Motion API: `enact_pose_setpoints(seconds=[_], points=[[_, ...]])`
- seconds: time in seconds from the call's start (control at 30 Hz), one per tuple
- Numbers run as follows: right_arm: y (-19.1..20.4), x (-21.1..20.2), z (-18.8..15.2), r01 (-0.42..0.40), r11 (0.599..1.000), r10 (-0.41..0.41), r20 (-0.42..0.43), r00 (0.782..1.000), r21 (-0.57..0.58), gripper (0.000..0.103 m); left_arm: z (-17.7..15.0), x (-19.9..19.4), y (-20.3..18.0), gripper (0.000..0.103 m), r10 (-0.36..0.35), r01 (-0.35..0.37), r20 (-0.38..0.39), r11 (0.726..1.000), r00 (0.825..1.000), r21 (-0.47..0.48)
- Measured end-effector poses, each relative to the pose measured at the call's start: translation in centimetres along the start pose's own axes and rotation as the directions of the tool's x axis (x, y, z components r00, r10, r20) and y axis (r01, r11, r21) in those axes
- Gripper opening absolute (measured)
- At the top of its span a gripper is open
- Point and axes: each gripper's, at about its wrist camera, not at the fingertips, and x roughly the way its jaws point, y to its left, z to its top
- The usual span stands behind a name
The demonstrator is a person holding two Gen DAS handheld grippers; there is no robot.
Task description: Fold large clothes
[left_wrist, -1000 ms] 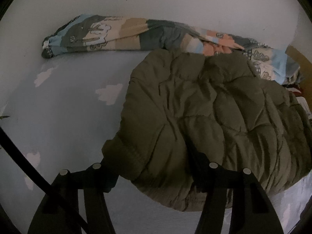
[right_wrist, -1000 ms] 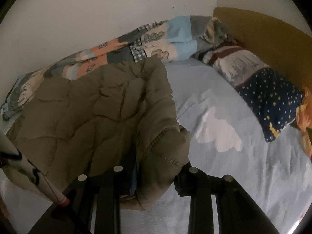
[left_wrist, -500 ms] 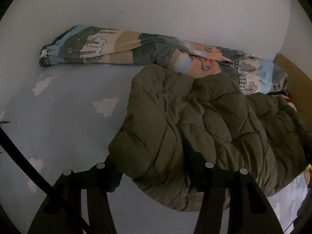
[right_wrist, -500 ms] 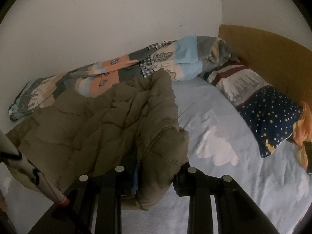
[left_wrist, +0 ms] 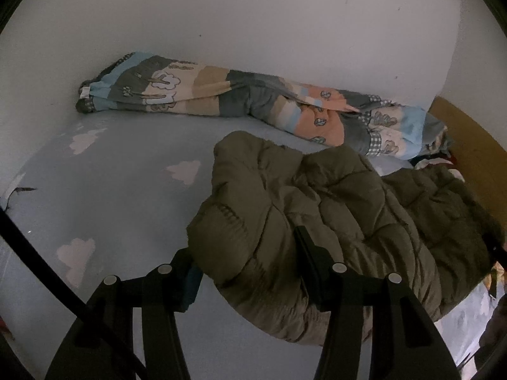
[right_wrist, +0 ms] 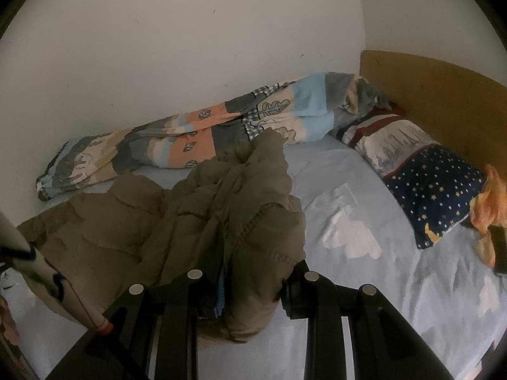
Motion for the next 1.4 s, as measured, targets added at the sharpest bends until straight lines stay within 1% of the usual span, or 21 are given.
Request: enact_pose_setpoints(seconds=[0.4,0.5,0.63,0.73,0.8,0.87,0.9,0.93,0.97,1.0,1.03,1.07,1.1,1.13,1.17,1.2,1.23,1.27,1.3,1.33,1.4], points=[[-0.4,-5.7,-3.8,-0.05,0.993,0.051,-0.006,0.999,0.107,0.029,-6.0,-4.5,3.0,0.053,0.014,-0.016,-0.054,0.999,0.998,-0.033],[-1.1,-6.3,-5.5,-0.044,0.987,0.05,-0.036,0.998,0.151,0.029,-8.1,-2.9,5.1,0.055,-0.008,-0.014,-0.152,0.99,0.988,-0.137],[-3.3,-4.1,-8.7,-0.009,0.968,0.053,-0.167,0.985,0.252,0.031,-10.3,0.4,8.4,0.06,-0.052,-0.04,-0.295,0.954,0.954,-0.297],[-6.7,-1.0,-11.7,0.029,0.902,0.111,-0.296,0.949,0.431,0.036,-12.0,1.6,11.8,0.069,-0.154,-0.024,-0.322,0.872,0.934,-0.488],[-10.2,0.7,-14.4,0.047,0.773,0.214,-0.33,0.919,0.632,0.042,-12.6,1.8,13.2,0.07,-0.197,-0.012,-0.316,0.833,0.928,-0.553],[-11.9,1.3,-15.9,0.054,0.694,0.275,-0.333,0.902,0.718,0.052,-13.3,1.8,14.7,0.07,-0.274,0.032,-0.287,0.771,0.918,-0.636],[-12.5,1.3,-16.3,0.047,0.671,0.3,-0.329,0.895,0.74,0.053,-13.9,1.6,15.7,0.07,-0.32,0.059,-0.254,0.719,0.913,-0.692],[-12.8,1.1,-16.4,0.039,0.658,0.312,-0.319,0.895,0.752,0.056,-14.5,1.2,16.8,0.07,-0.346,0.075,-0.219,0.667,0.912,-0.741],[-13.2,0.8,-16.5,0.03,0.641,0.323,-0.305,0.896,0.767,0.058,-15.1,0.9,17.4,0.07,-0.35,0.075,-0.201,0.638,0.915,-0.767],[-13.6,0.4,-16.7,0.02,0.621,0.336,-0.289,0.896,0.783,0.06,-15.7,0.4,18.6,0.071,-0.348,0.069,-0.174,0.587,0.921,-0.807],[-14.0,0.1,-16.9,0.006,0.591,0.358,-0.269,0.894,0.807,0.061,-16.2,-0.1,19.7,0.07,-0.34,0.066,-0.149,0.546,0.929,-0.835],[-14.5,-0.2,-17.4,-0.002,0.558,0.381,-0.254,0.889,0.83,0.061,-16.4,-1.0,20.7,0.07,-0.302,0.056,-0.122,0.521,0.946,-0.852],[-14.8,-0.4,-17.7,-0.008,0.532,0.398,-0.241,0.885,0.847,0.061,-16.3,-1.7,21.2,0.07,-0.272,0.052,-0.108,0.521,0.956,-0.852],[-15.4,-0.8,-18.2,-0.014,0.496,0.415,-0.223,0.882,0.868,0.061,-15.8,-2.8,21.5,0.07,-0.215,0.05,-0.081,0.542,0.973,-0.839],[-15.8,-1.1,-18.3,-0.012,0.486,0.409,-0.215,0.887,0.874,0.061,-15.0,-3.6,21.3,0.07,-0.19,0.055,-0.065,0.567,0.98,-0.822],[-16.3,-1.9,-18.2,-0.005,0.486,0.378,-0.205,0.903,0.874,0.061,-14.4,-4.1,20.6,0.071,-0.165,0.058,-0.052,0.6,0.985,-0.798],[-16.5,-2.8,-17.7,0.011,0.495,0.334,-0.201,0.921,0.869,0.061,-13.4,-4.7,19.9,0.071,-0.132,0.059,-0.037,0.653,0.991,-0.755],[-16.9,-3.5,-17.4,0.026,0.502,0.29,-0.197,0.937,0.864,0.061,-12.0,-5.4,17.8,0.071,-0.093,0.058,-0.016,0.736,0.995,-0.675],[-17.2,-4.2,-17.1,0.039,0.51,0.253,-0.193,0.948,0.859,0.061,-11.3,-5.5,16.5,0.071,-0.081,0.06,-0.006,0.783,0.997,-0.619],[-17.2,-4.8,-16.5,0.045,0.53,0.208,-0.182,0.961,0.847,0.061,-10.1,-5.6,14.2,0.071,-0.073,0.066,0.008,0.846,0.997,-0.529],[-16.2,-5.6,-14.7,0.03,0.619,0.153,-0.159,0.975,0.785,0.06,-8.8,-5.4,9.4,0.071,-0.081,0.086,0.028,0.932,0.996,-0.352]])
